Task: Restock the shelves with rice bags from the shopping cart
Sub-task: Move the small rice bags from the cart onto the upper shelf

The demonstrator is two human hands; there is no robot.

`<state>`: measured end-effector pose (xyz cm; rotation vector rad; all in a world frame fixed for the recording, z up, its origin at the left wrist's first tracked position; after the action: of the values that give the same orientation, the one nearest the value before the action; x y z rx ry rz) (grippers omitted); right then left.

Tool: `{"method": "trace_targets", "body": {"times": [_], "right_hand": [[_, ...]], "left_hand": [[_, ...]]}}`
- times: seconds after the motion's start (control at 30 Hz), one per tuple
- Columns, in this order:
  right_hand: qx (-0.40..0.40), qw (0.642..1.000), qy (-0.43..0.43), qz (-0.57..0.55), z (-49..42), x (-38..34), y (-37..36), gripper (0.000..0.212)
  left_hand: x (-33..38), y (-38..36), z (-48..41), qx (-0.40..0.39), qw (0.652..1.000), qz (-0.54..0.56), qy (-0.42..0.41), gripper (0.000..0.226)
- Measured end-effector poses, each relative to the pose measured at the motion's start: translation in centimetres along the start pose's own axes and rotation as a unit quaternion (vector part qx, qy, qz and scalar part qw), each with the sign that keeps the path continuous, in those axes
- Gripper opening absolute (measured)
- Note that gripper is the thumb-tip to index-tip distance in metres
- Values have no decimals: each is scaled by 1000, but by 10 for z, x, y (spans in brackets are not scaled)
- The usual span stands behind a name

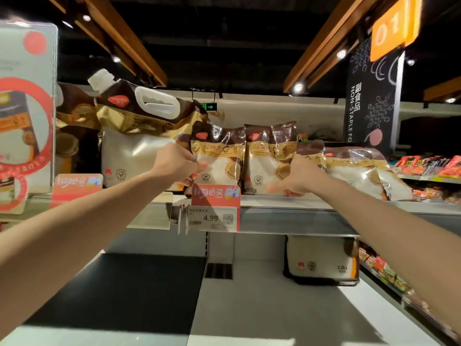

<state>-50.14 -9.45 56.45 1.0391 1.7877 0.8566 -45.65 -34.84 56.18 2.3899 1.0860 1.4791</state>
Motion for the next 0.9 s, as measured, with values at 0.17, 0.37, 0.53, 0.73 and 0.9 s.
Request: {"method": "trace_targets", "body": {"times": [0.17,0.37,0.53,0.73,0.9], "right_hand": [[8,999,3,44,3,0,2,70],[-63,981,-19,-182,-1,7,4,47],[22,942,21,-335,20,16,26,29],[12,947,58,-315,38,27,47,43],[59,966,13,-250,34,71,50,47]], "left_hand": [[1,16,5,58,997,23,-47,17],[30,16,4,97,984,147,-29,15],[61,-11,5,37,978,206,-19,10],[99,-63,11,-61,980,190,-14,14],[119,-104,17,-150,976,140,-71,10]]}}
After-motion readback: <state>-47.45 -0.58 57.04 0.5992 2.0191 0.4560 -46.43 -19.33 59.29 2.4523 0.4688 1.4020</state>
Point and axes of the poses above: each hand's wrist, its own z-axis away from the middle knuckle, its own y-axis out of the back of the hand, x = y × z, the point moved 1 cm from there along -z, towards the middle knuckle, and after that the axes turned 3 degrees about -x, right-handed, at the moved point
